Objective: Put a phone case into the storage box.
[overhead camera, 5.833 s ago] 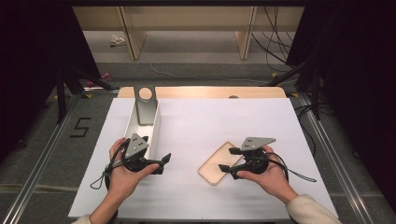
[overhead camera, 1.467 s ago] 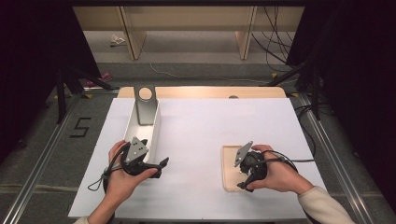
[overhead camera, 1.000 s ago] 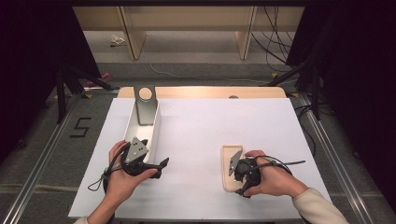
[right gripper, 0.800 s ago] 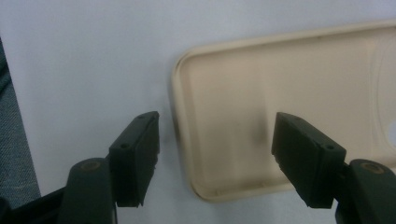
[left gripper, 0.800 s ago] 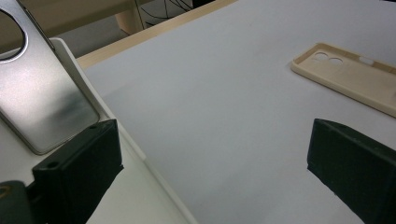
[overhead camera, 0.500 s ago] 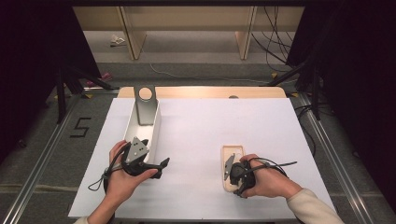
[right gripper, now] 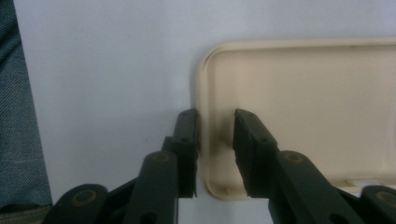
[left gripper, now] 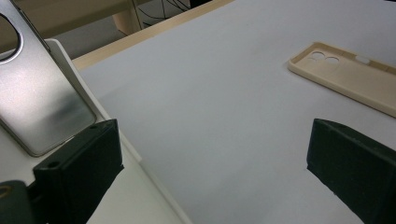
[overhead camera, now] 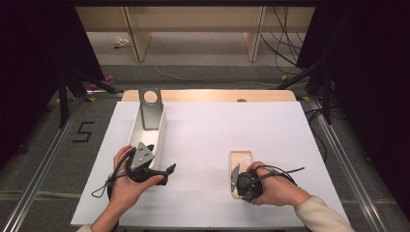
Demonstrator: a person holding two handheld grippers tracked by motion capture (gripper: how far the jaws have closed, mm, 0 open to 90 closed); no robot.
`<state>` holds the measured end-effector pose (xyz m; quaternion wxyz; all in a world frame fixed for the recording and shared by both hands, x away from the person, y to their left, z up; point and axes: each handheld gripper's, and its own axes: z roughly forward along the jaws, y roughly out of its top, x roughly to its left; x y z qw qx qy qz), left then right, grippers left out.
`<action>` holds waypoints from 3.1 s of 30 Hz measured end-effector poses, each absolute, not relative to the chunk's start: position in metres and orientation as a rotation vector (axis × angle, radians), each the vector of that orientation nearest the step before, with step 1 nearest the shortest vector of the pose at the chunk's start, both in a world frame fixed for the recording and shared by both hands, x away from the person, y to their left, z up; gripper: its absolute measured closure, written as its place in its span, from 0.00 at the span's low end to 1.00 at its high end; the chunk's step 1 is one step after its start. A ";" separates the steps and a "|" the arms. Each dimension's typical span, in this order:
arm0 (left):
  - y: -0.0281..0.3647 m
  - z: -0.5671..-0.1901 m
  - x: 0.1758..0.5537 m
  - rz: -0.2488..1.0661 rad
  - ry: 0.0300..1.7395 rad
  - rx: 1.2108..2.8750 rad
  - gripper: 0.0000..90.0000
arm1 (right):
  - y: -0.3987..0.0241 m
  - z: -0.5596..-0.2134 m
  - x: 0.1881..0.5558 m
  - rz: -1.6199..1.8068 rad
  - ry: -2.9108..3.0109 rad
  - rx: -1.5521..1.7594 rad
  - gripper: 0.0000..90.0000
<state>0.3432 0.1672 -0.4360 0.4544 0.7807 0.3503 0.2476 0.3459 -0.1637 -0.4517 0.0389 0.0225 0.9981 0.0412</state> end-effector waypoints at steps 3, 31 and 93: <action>0.167 -0.436 0.343 0.609 0.863 1.927 0.03 | -0.163 -0.451 0.345 0.120 3.070 0.059 0.87; 0.167 -0.436 0.343 0.608 0.865 1.926 0.04 | -0.168 -0.448 0.345 0.186 3.091 0.026 0.97; 0.082 -0.387 0.396 0.440 0.821 1.988 0.19 | -0.154 -0.431 0.346 0.836 2.750 0.062 0.98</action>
